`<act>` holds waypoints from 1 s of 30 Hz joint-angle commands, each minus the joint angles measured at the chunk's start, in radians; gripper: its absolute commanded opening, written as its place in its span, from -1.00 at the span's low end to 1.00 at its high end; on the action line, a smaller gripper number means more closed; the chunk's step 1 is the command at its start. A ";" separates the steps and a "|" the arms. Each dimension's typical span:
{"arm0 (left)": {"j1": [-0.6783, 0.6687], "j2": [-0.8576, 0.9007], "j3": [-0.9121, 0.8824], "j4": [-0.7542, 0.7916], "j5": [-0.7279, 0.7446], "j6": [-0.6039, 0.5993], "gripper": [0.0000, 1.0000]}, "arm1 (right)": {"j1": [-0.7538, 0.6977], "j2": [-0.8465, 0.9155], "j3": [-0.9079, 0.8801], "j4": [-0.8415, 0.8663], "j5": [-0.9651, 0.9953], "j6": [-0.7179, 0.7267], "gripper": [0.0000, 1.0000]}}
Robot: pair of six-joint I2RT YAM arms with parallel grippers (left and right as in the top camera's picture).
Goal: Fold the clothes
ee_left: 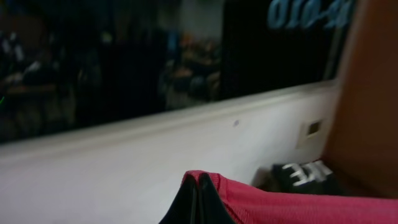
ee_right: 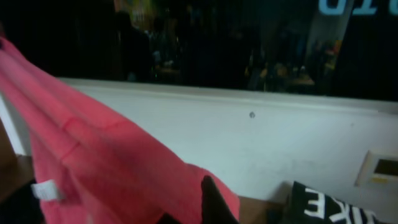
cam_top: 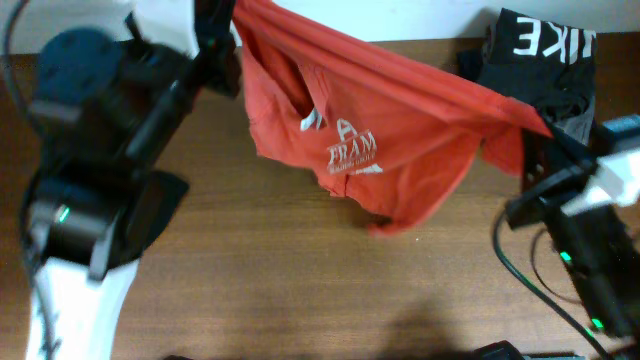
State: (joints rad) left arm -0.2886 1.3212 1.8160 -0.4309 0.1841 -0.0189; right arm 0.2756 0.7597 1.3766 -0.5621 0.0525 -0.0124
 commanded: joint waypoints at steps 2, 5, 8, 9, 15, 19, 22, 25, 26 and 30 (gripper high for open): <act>0.013 -0.087 0.019 -0.009 0.039 0.019 -0.99 | -0.023 -0.048 0.114 -0.083 0.076 -0.007 -0.92; 0.013 -0.134 0.019 -0.033 0.084 0.019 -0.99 | -0.023 -0.052 0.192 -0.175 0.076 -0.007 -0.92; 0.013 -0.178 0.019 -0.074 0.083 0.019 -0.98 | -0.023 -0.052 0.268 -0.254 0.076 -0.007 -0.93; 0.014 -0.198 0.019 -0.098 0.074 0.020 -0.99 | -0.023 -0.052 0.289 -0.275 0.076 -0.007 -0.93; 0.014 -0.248 0.019 -0.269 -0.220 0.019 -0.99 | -0.023 -0.029 0.306 -0.307 0.071 -0.007 -0.92; 0.014 -0.210 0.018 -0.369 -0.340 0.019 -0.99 | -0.023 0.067 0.306 -0.324 0.009 -0.007 -0.92; 0.014 -0.149 0.018 -0.415 -0.391 0.019 -0.99 | -0.021 0.174 0.306 -0.328 -0.039 -0.007 -0.93; 0.014 -0.057 0.018 -0.447 -0.410 0.020 -0.99 | -0.021 0.318 0.306 -0.333 -0.086 -0.007 -0.92; 0.014 -0.022 0.018 -0.455 -0.410 0.020 -0.99 | -0.021 0.360 0.306 -0.333 -0.100 -0.007 -0.92; 0.014 0.128 0.018 -0.473 -0.421 0.020 -0.99 | -0.021 0.577 0.306 -0.317 -0.132 -0.006 -0.92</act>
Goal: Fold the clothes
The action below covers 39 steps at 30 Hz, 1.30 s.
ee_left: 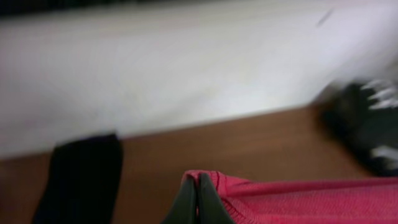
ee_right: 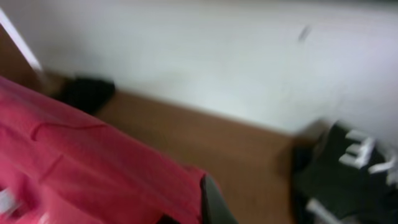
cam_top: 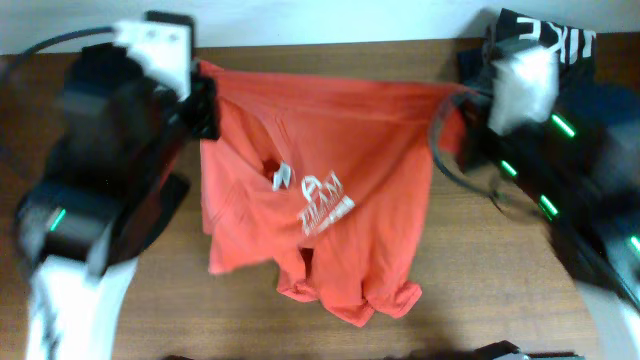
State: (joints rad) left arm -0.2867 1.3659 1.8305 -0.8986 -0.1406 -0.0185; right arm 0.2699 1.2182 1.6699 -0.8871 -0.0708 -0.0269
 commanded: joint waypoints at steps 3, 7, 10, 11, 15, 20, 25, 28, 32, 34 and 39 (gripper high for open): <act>0.014 0.215 0.004 0.018 -0.126 0.019 -0.99 | -0.015 0.299 0.013 0.066 -0.026 0.008 -0.92; 0.026 0.381 0.004 0.077 -0.165 0.019 -0.99 | -0.015 0.528 0.013 0.206 -0.067 0.010 -0.93; 0.046 0.507 0.004 0.144 -0.174 0.019 -0.99 | -0.015 0.681 0.013 0.348 -0.100 0.043 -0.92; 0.053 0.538 0.004 0.166 -0.174 0.019 -0.99 | -0.015 0.716 0.013 0.387 -0.111 0.043 -0.93; 0.093 0.660 0.004 0.271 -0.173 0.019 -0.99 | -0.015 0.855 0.013 0.588 -0.135 0.098 -0.92; 0.132 0.743 0.004 0.381 -0.170 0.019 -0.99 | -0.015 0.953 0.013 0.752 -0.143 0.141 -0.92; 0.141 0.762 0.004 0.433 -0.170 0.019 -0.83 | -0.015 0.962 0.014 0.795 -0.151 0.140 -0.16; 0.141 0.756 0.013 0.432 -0.170 0.020 -0.18 | -0.018 0.940 0.018 0.784 -0.174 0.140 0.98; 0.141 0.744 0.053 0.376 -0.170 0.019 0.24 | -0.036 0.849 0.018 0.687 -0.189 0.141 0.97; 0.141 0.737 0.087 0.333 -0.169 0.019 0.34 | -0.049 0.785 0.018 0.612 -0.189 0.140 0.97; 0.126 0.725 0.224 0.185 0.172 0.205 0.47 | -0.108 0.550 0.018 0.294 -0.191 0.140 0.98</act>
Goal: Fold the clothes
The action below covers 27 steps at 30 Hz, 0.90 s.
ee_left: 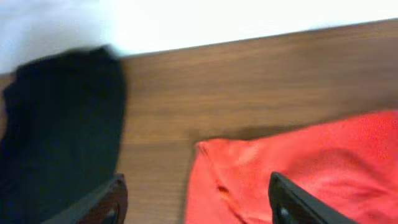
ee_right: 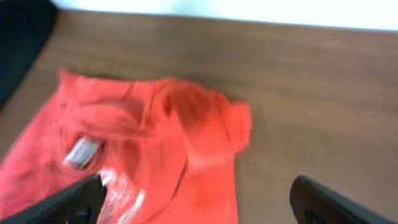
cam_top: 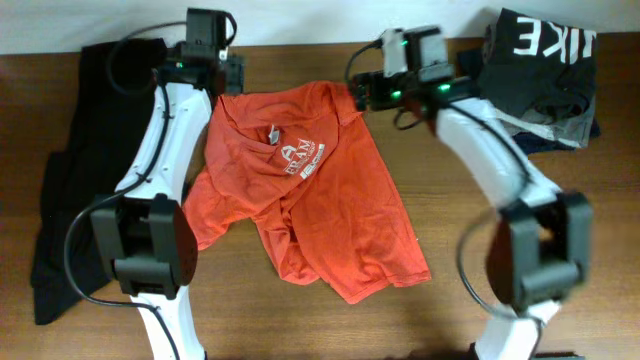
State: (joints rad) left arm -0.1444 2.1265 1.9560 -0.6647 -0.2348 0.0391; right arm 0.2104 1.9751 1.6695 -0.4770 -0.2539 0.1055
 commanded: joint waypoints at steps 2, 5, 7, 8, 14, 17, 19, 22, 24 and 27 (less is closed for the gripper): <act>-0.037 -0.036 0.113 -0.066 0.394 0.216 0.52 | -0.077 -0.274 0.018 -0.206 -0.008 0.008 0.98; -0.110 -0.013 0.113 -0.081 0.441 0.304 0.52 | -0.150 -0.371 0.018 -0.373 -0.008 0.008 0.98; -0.153 0.008 0.113 -0.083 0.441 0.361 0.51 | -0.187 -0.385 0.018 -0.433 -0.008 0.008 0.98; -0.174 0.020 0.113 -0.082 0.440 0.388 0.52 | -0.206 -0.385 0.018 -0.460 -0.008 0.009 0.98; -0.277 0.098 0.113 -0.041 0.410 0.457 0.51 | -0.277 -0.369 0.018 -0.533 -0.009 0.035 0.98; -0.315 0.151 0.113 -0.003 0.399 0.486 0.51 | -0.286 -0.367 0.018 -0.537 -0.008 0.035 0.98; -0.335 0.187 0.113 0.023 0.349 0.486 0.50 | -0.287 -0.367 0.018 -0.536 -0.008 0.035 0.98; -0.363 0.252 0.113 0.076 0.234 0.486 0.50 | -0.290 -0.367 0.018 -0.536 -0.008 0.034 0.98; -0.369 0.281 0.113 0.106 0.229 0.486 0.50 | -0.290 -0.367 0.018 -0.535 -0.008 0.034 0.98; -0.372 0.312 0.113 0.143 0.229 0.485 0.50 | -0.290 -0.367 0.018 -0.533 -0.008 0.034 0.98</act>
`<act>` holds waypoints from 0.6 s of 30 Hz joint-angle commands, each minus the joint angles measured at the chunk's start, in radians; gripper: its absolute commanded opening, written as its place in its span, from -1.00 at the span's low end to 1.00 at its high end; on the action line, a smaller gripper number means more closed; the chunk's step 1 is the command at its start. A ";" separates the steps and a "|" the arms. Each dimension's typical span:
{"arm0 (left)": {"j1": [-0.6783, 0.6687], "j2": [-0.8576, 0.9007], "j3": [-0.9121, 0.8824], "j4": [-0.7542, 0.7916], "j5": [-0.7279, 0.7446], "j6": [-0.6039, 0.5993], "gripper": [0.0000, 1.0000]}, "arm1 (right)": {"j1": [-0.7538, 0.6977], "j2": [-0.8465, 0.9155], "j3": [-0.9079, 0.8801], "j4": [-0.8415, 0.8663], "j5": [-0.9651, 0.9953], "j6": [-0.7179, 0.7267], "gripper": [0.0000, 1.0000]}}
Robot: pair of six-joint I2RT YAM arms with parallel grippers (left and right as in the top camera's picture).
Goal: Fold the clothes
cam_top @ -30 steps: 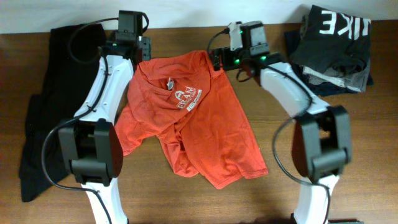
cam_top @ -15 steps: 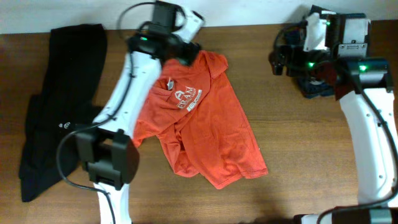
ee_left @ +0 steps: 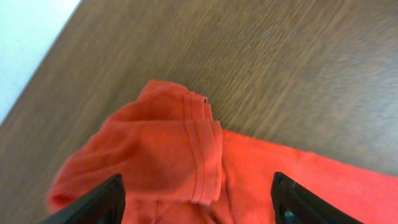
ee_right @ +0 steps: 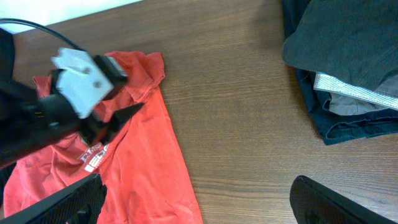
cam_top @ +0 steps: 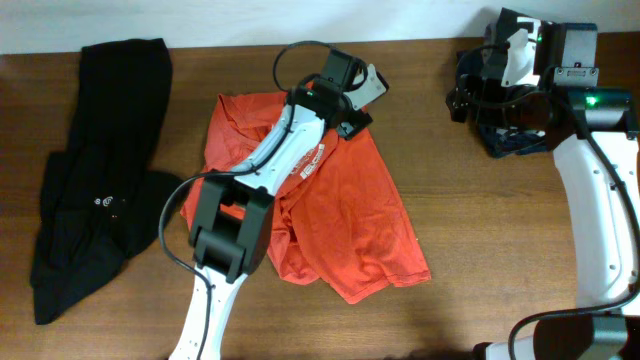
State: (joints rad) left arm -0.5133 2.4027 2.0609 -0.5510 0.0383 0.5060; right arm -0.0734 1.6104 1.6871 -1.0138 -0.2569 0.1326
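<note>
A red T-shirt [cam_top: 340, 210] with a white print lies crumpled and spread on the wooden table [cam_top: 500, 250]. My left gripper [cam_top: 352, 105] hovers open over the shirt's upper right sleeve. In the left wrist view that hemmed sleeve [ee_left: 202, 155] bunches between the spread fingers of the left gripper [ee_left: 199, 208], which hold nothing. My right gripper [cam_top: 468, 95] is open beside the clothes pile at the far right, away from the shirt. In the right wrist view the right gripper [ee_right: 199, 205] is over bare wood, with the shirt [ee_right: 137, 155] to its left.
A black garment [cam_top: 100, 180] lies crumpled along the table's left side. A pile of dark folded clothes [cam_top: 530, 110] sits at the back right corner and shows again in the right wrist view [ee_right: 348, 56]. The white wall runs along the table's far edge.
The left gripper has gone from the shirt's upper left corner to its upper right sleeve. The right gripper has left that sleeve and now stands by the dark pile. Both stay open.
Both grippers first held the red shirt stretched in the air by its upper edge. Then they held it lower over the table. Then the shirt lay on the table with both grippers open at its top corners. Now the left is over the right sleeve and the right is withdrawn.
</note>
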 commanded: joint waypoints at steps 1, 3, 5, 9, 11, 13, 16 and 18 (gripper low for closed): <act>-0.003 0.042 0.008 0.042 -0.044 0.017 0.48 | -0.006 -0.002 0.000 0.004 -0.005 0.007 0.97; -0.003 0.055 0.008 0.070 -0.051 0.011 0.48 | -0.006 -0.002 0.000 0.004 -0.005 0.007 0.98; -0.003 0.068 0.008 0.105 -0.065 0.000 0.48 | -0.006 -0.002 0.000 0.007 -0.005 0.007 0.98; -0.003 0.087 0.008 0.149 -0.064 -0.007 0.48 | -0.006 -0.002 0.000 0.009 -0.005 0.003 0.98; -0.003 0.095 0.008 0.159 -0.063 -0.019 0.47 | -0.006 -0.001 0.000 0.009 -0.005 0.003 0.98; -0.004 0.102 0.008 0.166 -0.061 -0.019 0.47 | -0.006 0.000 0.000 0.011 -0.005 0.003 0.98; -0.006 0.109 0.008 0.169 -0.061 -0.019 0.47 | -0.006 0.000 0.000 0.019 -0.005 0.003 0.98; -0.010 0.109 0.008 0.171 -0.061 -0.019 0.47 | -0.006 0.000 0.000 0.024 -0.005 0.004 0.98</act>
State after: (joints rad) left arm -0.5171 2.4958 2.0609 -0.3840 -0.0162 0.5003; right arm -0.0734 1.6104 1.6867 -0.9962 -0.2569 0.1322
